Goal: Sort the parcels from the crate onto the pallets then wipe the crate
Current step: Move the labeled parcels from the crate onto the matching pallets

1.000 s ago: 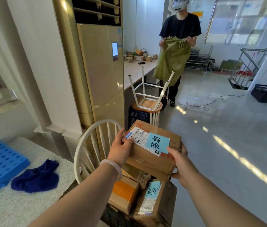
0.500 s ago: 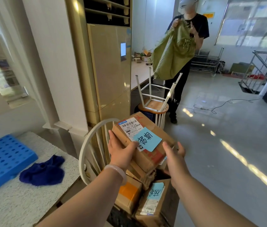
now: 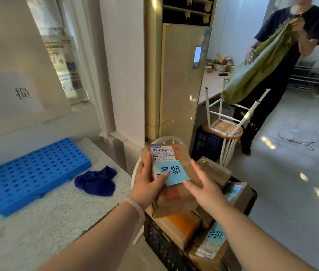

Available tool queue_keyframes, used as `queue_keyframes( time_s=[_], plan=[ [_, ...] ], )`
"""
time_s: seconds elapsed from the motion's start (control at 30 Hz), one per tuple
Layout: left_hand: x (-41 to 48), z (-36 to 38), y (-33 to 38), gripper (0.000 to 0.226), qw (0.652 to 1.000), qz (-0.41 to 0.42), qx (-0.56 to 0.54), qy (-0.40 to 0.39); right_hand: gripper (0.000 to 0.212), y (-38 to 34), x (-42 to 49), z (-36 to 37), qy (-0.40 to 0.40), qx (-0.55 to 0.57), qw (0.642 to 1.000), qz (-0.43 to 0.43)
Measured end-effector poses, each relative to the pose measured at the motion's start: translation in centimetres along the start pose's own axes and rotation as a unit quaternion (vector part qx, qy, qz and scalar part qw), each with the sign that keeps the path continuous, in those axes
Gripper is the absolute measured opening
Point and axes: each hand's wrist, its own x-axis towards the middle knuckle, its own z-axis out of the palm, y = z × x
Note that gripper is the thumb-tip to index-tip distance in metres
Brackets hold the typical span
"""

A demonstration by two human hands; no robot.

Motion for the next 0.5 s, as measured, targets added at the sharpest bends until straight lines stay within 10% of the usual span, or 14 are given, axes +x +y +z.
queue_keyframes(
  time_s=[0.2,0.5],
  plan=[
    [-1.3,-7.0,-2.7,0.119,0.989,0.023,0.143,-0.034,0.063,-2.6,0.4,4.8,-0.085,-0.063,0.994,-0.024],
    [-7.4,-22.4,-6.4,0.090,0.991,-0.009,0.120,0.067,0.064,-9.2,-1.3,20.7,-0.150,-0.072,0.978,-0.126]
  ],
)
